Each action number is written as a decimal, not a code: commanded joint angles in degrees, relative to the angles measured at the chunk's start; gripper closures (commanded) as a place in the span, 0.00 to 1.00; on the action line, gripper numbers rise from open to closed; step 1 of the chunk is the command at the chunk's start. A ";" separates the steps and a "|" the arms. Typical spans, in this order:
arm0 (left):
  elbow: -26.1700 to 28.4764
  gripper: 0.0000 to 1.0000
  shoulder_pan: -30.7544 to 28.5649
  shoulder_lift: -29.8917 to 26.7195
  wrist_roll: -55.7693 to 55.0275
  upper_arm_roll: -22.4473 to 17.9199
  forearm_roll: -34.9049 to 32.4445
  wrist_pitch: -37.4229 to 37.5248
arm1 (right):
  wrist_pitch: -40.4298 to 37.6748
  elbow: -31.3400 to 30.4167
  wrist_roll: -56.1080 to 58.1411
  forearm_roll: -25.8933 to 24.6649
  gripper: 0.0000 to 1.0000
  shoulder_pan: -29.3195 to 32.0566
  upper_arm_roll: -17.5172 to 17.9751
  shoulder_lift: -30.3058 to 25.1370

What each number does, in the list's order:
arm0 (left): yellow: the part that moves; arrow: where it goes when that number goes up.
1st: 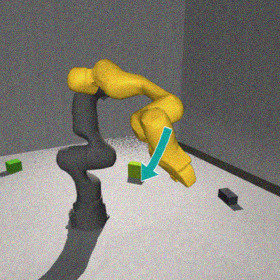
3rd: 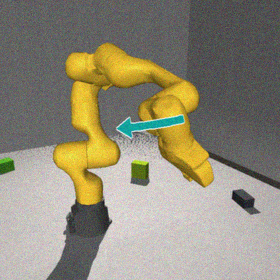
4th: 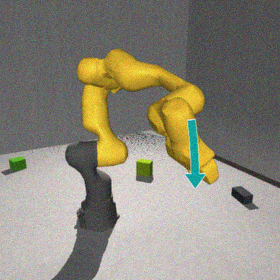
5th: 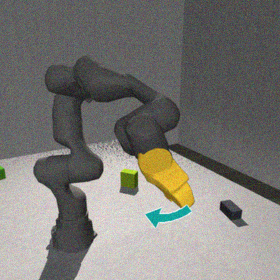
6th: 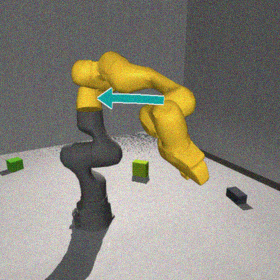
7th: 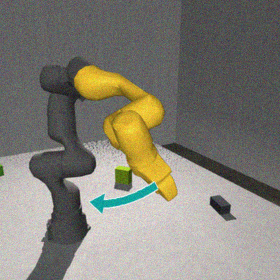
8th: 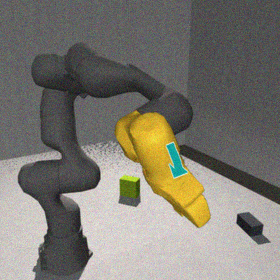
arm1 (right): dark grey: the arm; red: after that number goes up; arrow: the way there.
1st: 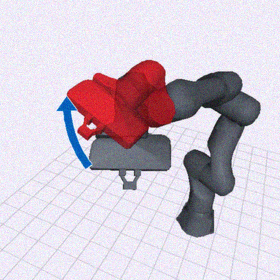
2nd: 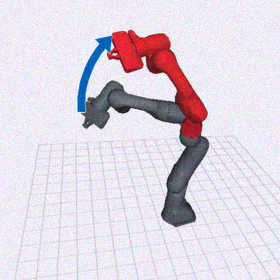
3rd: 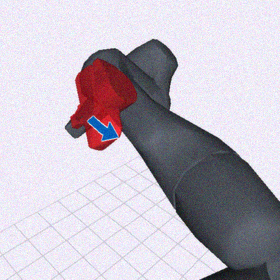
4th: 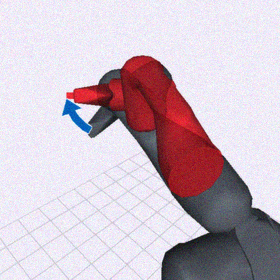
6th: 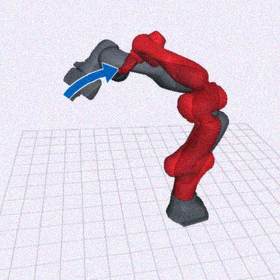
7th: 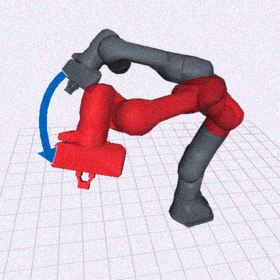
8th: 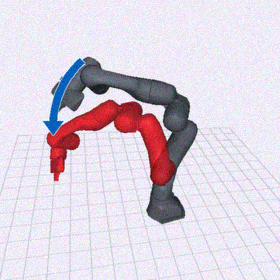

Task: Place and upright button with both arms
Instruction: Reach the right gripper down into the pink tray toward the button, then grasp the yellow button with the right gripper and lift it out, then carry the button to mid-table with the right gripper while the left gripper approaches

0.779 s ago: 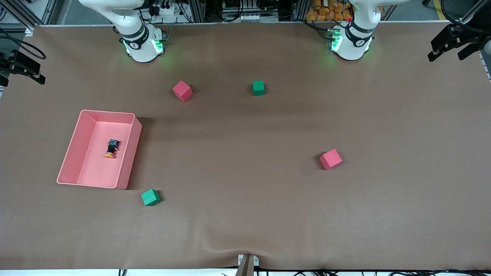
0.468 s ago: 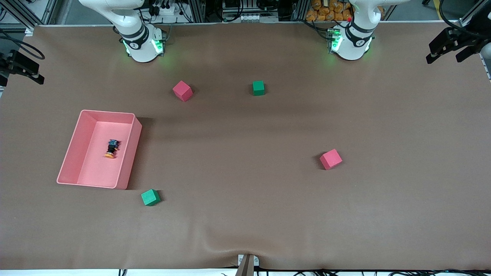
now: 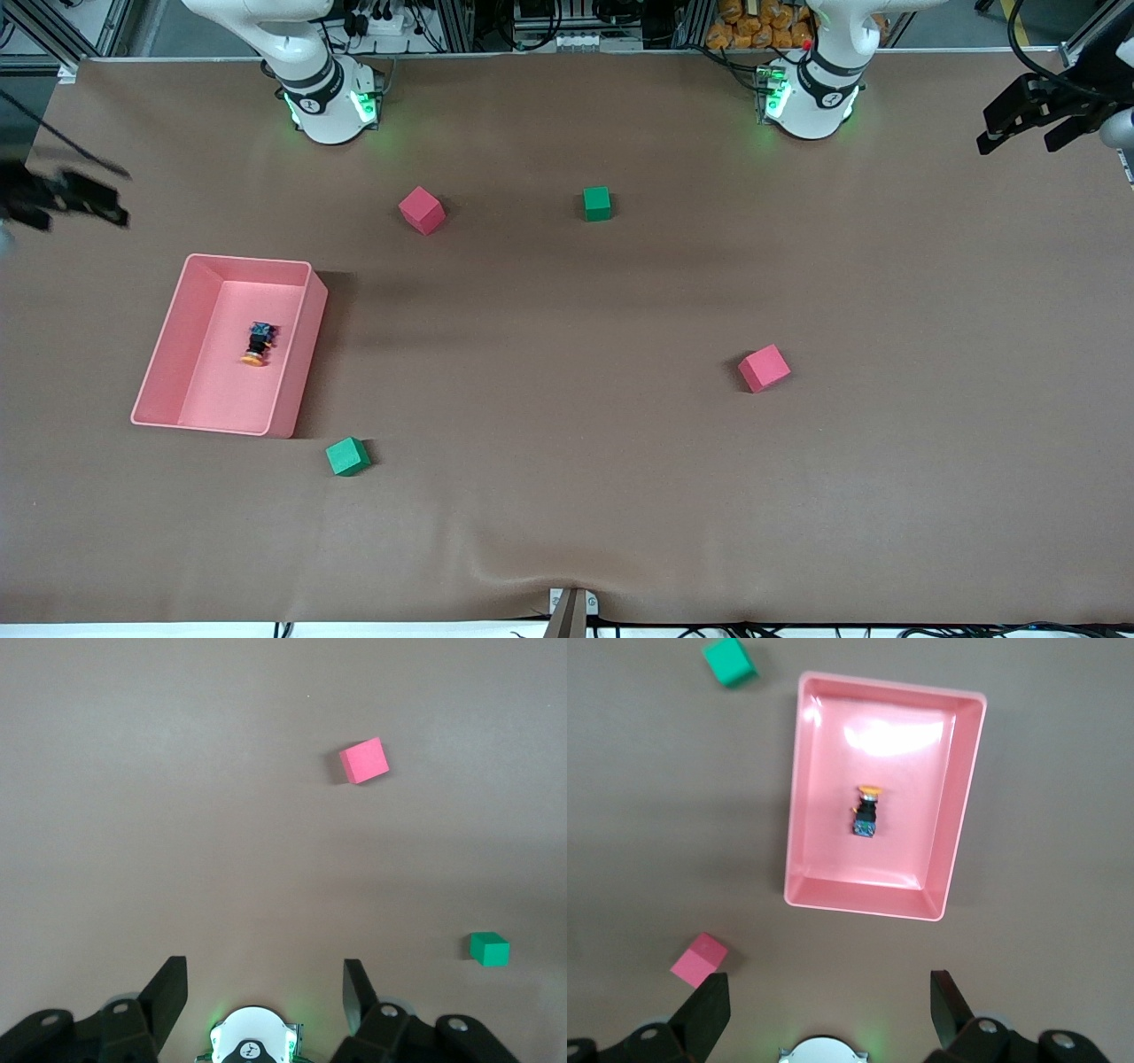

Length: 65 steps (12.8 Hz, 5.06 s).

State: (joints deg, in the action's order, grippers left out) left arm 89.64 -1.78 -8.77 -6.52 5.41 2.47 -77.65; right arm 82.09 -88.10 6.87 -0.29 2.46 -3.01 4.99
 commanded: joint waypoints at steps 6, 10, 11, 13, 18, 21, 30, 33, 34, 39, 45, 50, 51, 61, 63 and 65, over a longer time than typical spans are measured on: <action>-0.87 0.21 -0.42 -0.19 -0.07 1.18 -0.53 0.05 | 22.80 -13.47 -0.11 0.90 0.00 3.52 0.46 12.50; -0.34 0.21 -0.59 -0.10 0.10 1.18 -1.68 0.05 | 39.16 -23.77 -0.11 1.61 0.00 4.22 0.55 15.83; -0.34 0.21 -0.68 -0.19 0.10 1.09 -1.68 0.05 | 41.37 -25.09 -0.02 2.83 0.00 4.22 0.55 17.14; -0.25 0.21 -0.86 -0.02 0.19 0.92 -2.03 0.05 | 43.67 -26.07 0.24 6.26 0.00 4.05 0.46 19.26; -0.34 0.21 -0.59 0.34 0.19 0.91 -2.12 -0.31 | 50.00 -26.42 1.30 6.35 0.00 3.96 0.55 24.27; -0.43 0.21 -0.68 0.34 0.28 1.00 -2.12 -0.30 | 51.50 -26.42 1.47 6.35 0.12 3.78 0.55 25.24; -0.87 0.21 -0.51 2.97 -0.51 0.83 -4.66 -5.83 | 40.38 -18.54 1.39 6.35 1.00 4.48 0.55 25.24; -0.96 0.21 -0.07 4.55 -0.95 1.18 -7.04 -6.55 | 21.86 -5.38 0.95 6.18 1.00 4.83 0.37 25.24; -0.96 0.21 -0.15 4.56 -0.95 1.18 -6.96 -6.72 | 16.40 -1.07 0.60 6.35 1.00 4.75 0.37 25.24; -0.87 0.21 0.02 5.34 -1.04 1.26 -6.34 -7.42 | 4.22 12.06 -13.06 12.83 1.00 -1.73 1.51 25.33; -0.78 0.21 2.92 9.12 -1.13 2.84 -6.25 -7.42 | 20.43 15.59 -41.37 23.40 1.00 -22.45 2.48 32.34; 0.80 0.21 3.10 12.28 -2.88 7.23 -6.08 -7.25 | 43.13 15.85 -46.32 21.56 1.00 -38.83 1.86 43.33; 0.80 0.21 3.10 13.33 -3.76 8.81 -5.90 -7.25 | 44.46 16.29 -47.64 19.82 1.00 -40.50 1.78 45.09; 0.63 0.21 3.19 17.56 -4.20 10.76 -5.81 -8.74 | 51.84 18.49 -56.42 11.81 0.01 -50.01 1.86 52.04; 0.54 0.21 3.27 18.00 -4.20 10.76 -5.81 -8.83 | 52.56 18.49 -56.80 10.22 0.00 -50.01 1.95 52.49; 0.45 0.21 3.80 18.09 -4.99 10.76 -5.72 -9.35 | 52.47 18.84 -56.71 10.22 0.00 -49.40 1.95 52.23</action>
State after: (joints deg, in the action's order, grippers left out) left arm 90.63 1.62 9.22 -10.15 15.87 -3.21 -86.48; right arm 134.96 -71.32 -48.41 11.34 -47.27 -0.68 56.23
